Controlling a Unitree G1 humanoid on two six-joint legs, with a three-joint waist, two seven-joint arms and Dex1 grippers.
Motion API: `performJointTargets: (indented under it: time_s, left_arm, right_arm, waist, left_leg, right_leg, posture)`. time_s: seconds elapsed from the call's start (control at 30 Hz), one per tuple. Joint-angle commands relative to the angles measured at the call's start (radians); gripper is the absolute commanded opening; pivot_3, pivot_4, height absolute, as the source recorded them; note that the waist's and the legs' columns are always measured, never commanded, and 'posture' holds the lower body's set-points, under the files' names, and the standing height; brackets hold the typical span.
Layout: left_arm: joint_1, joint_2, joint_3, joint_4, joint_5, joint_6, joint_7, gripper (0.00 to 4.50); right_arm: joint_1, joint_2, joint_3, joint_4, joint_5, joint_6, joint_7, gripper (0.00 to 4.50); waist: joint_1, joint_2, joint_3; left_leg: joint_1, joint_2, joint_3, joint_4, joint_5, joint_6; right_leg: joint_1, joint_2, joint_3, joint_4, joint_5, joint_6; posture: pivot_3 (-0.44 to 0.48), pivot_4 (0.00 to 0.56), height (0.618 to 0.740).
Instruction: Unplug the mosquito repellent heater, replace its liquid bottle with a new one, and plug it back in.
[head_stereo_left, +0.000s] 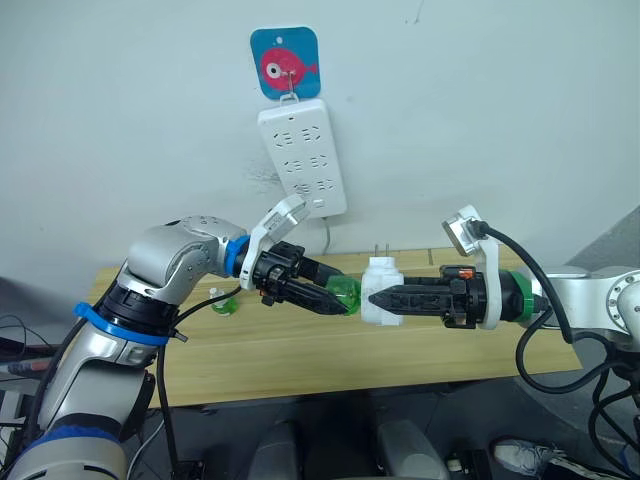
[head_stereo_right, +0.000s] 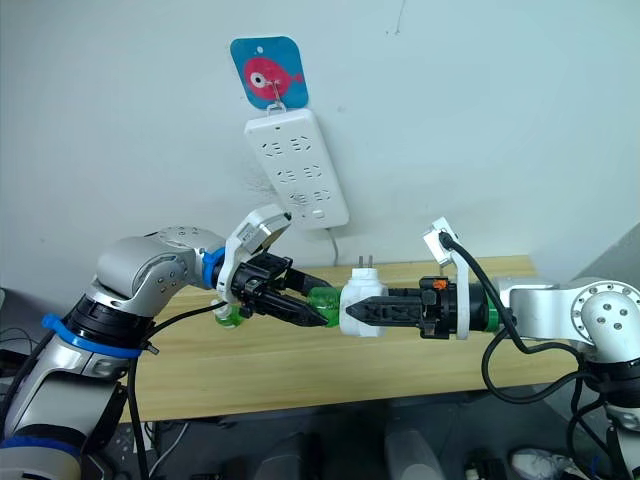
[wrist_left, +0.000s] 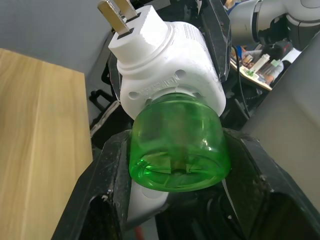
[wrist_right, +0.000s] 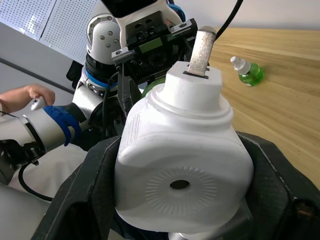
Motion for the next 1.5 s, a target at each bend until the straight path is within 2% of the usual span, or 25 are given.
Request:
performJointTargets:
  time_s: [0.03, 0.13, 0.27, 0.4, 0.6, 0.87, 0.97, 1.07, 1.1, 1.17, 1.23, 1.3, 1.4, 1.47, 1.5]
  left_arm:
    - [0.075, 0.029, 0.024, 0.014, 0.189, -0.306, 0.006, 2.97]
    - [0.154, 0.001, 0.063, 0.013, 0.242, -0.510, 0.014, 3.81]
    - [0.271, -0.074, 0.125, 0.015, 0.321, -0.810, 0.082, 3.84]
    - [0.333, -0.188, 0.190, -0.009, 0.337, -1.024, 0.182, 3.84]
    - [0.408, -0.218, 0.185, -0.086, 0.320, -1.104, 0.190, 3.84]
    - [0.399, -0.231, 0.167, -0.093, 0.319, -1.099, 0.198, 3.84]
    - [0.394, -0.232, 0.160, -0.101, 0.310, -1.083, 0.191, 3.27]
    - [0.394, -0.222, 0.148, -0.119, 0.302, -1.055, 0.181, 2.35]
    - [0.394, -0.218, 0.146, -0.125, 0.300, -1.045, 0.179, 2.21]
    - [0.387, -0.171, 0.118, -0.159, 0.299, -0.916, 0.175, 2.21]
    - [0.362, -0.108, 0.095, -0.210, 0.238, -0.659, 0.193, 2.21]
    - [0.286, -0.045, 0.085, -0.230, 0.115, -0.353, 0.203, 2.21]
    - [0.138, 0.030, 0.081, -0.173, -0.089, 0.078, 0.158, 2.21]
    - [0.070, 0.049, 0.080, -0.118, -0.166, 0.259, 0.137, 2.21]
    - [0.048, 0.041, 0.076, -0.079, -0.159, 0.283, 0.141, 2.21]
  right_arm:
    - [0.008, -0.023, -0.034, -0.005, 0.037, -0.008, 0.006, 3.04]
    - [0.010, -0.026, -0.035, -0.004, 0.037, -0.010, 0.009, 3.04]
    - [0.011, -0.030, -0.037, -0.002, 0.037, -0.011, 0.013, 3.04]
    - [0.010, -0.029, -0.034, -0.003, 0.037, -0.010, 0.015, 3.04]
    - [0.009, -0.035, -0.033, 0.000, 0.037, -0.006, 0.020, 3.04]
    - [0.007, -0.042, -0.033, 0.001, 0.037, -0.003, 0.019, 3.04]
    - [0.007, -0.043, -0.033, 0.000, 0.037, -0.004, 0.017, 3.04]
    - [0.006, -0.043, -0.032, -0.002, 0.037, -0.007, 0.015, 3.04]
    - [0.006, -0.043, -0.031, -0.003, 0.037, -0.008, 0.015, 3.04]
    - [0.006, -0.044, -0.031, -0.003, 0.037, -0.008, 0.015, 3.04]
    - [0.007, -0.047, -0.032, 0.000, 0.036, -0.003, 0.019, 3.04]
    - [0.009, -0.053, -0.035, 0.001, 0.035, 0.004, 0.027, 3.04]
    - [0.013, -0.060, -0.034, -0.001, 0.030, 0.013, 0.038, 3.04]
    - [0.015, -0.063, -0.031, -0.003, 0.026, 0.014, 0.045, 3.04]
    - [0.016, -0.064, -0.030, -0.004, 0.023, 0.014, 0.048, 3.04]
  waist:
    - [0.002, 0.000, 0.000]
    - [0.002, 0.000, 0.000]
    - [0.011, 0.000, 0.000]
    - [0.018, 0.000, 0.000]
    - [0.010, 0.000, 0.000]
    - [0.009, 0.000, 0.000]
    - [0.009, 0.000, 0.000]
    - [0.009, 0.000, 0.000]
    - [0.008, 0.000, 0.000]
    - [0.008, 0.000, 0.000]
    - [0.007, 0.000, 0.000]
    - [0.008, 0.000, 0.000]
    - [0.007, -0.001, 0.000]
    - [0.006, 0.000, 0.000]
    - [0.006, 0.000, 0.000]
  left_leg:
    - [0.000, 0.000, 0.000, 0.000, 0.000, 0.000]
    - [0.000, 0.000, 0.002, 0.000, 0.000, 0.000]
    - [0.000, -0.001, 0.002, 0.001, 0.000, 0.000]
    - [-0.001, -0.004, 0.002, 0.002, 0.000, 0.000]
    - [0.000, -0.004, 0.002, 0.001, 0.000, 0.000]
    - [0.000, -0.004, 0.002, 0.002, 0.000, 0.000]
    - [0.000, -0.004, 0.002, 0.002, 0.000, 0.000]
    - [0.000, -0.004, 0.002, 0.002, 0.000, 0.000]
    - [0.000, -0.004, 0.001, 0.002, 0.000, 0.000]
    - [0.000, -0.004, 0.001, 0.002, 0.000, 0.000]
    - [0.000, -0.003, 0.001, 0.002, 0.000, 0.000]
    - [0.000, -0.004, 0.001, 0.002, 0.000, 0.000]
    - [0.000, -0.004, 0.000, 0.002, 0.000, 0.000]
    - [0.000, -0.004, 0.000, 0.002, 0.000, 0.000]
    - [0.000, -0.004, 0.000, 0.002, 0.000, 0.000]
  right_leg:
    - [0.000, 0.000, 0.000, 0.000, 0.000, 0.000]
    - [0.000, -0.004, 0.002, 0.000, 0.000, 0.000]
    - [0.000, -0.008, 0.001, 0.000, 0.000, 0.000]
    - [0.001, -0.011, 0.001, -0.001, 0.000, 0.000]
    - [0.001, -0.010, 0.001, 0.000, 0.000, 0.000]
    - [0.001, -0.009, 0.000, 0.000, 0.000, 0.000]
    - [0.001, -0.009, 0.000, 0.000, 0.000, 0.000]
    - [0.001, -0.009, 0.000, 0.000, 0.000, 0.000]
    - [0.001, -0.009, 0.000, 0.000, 0.000, 0.000]
    - [0.001, -0.009, 0.000, 0.000, 0.000, 0.000]
    - [0.001, -0.008, 0.000, 0.001, 0.000, 0.000]
    - [0.001, -0.006, 0.000, 0.001, 0.000, 0.000]
    - [0.001, -0.004, -0.001, 0.001, 0.000, 0.001]
    - [0.001, -0.004, -0.001, 0.001, -0.001, 0.003]
    - [0.001, -0.004, -0.001, 0.001, -0.002, 0.005]
  posture:
    - [-0.203, 0.175, 0.740]
    - [-0.203, 0.172, 0.740]
    - [-0.198, 0.170, 0.740]
    - [-0.195, 0.168, 0.740]
    - [-0.194, 0.166, 0.740]
    - [-0.197, 0.164, 0.740]
    - [-0.198, 0.165, 0.740]
    - [-0.200, 0.166, 0.740]
    - [-0.200, 0.166, 0.740]
    - [-0.198, 0.167, 0.740]
    - [-0.198, 0.167, 0.740]
    - [-0.190, 0.172, 0.740]
    - [-0.187, 0.174, 0.740]
    - [-0.188, 0.175, 0.740]
    - [-0.188, 0.175, 0.740]
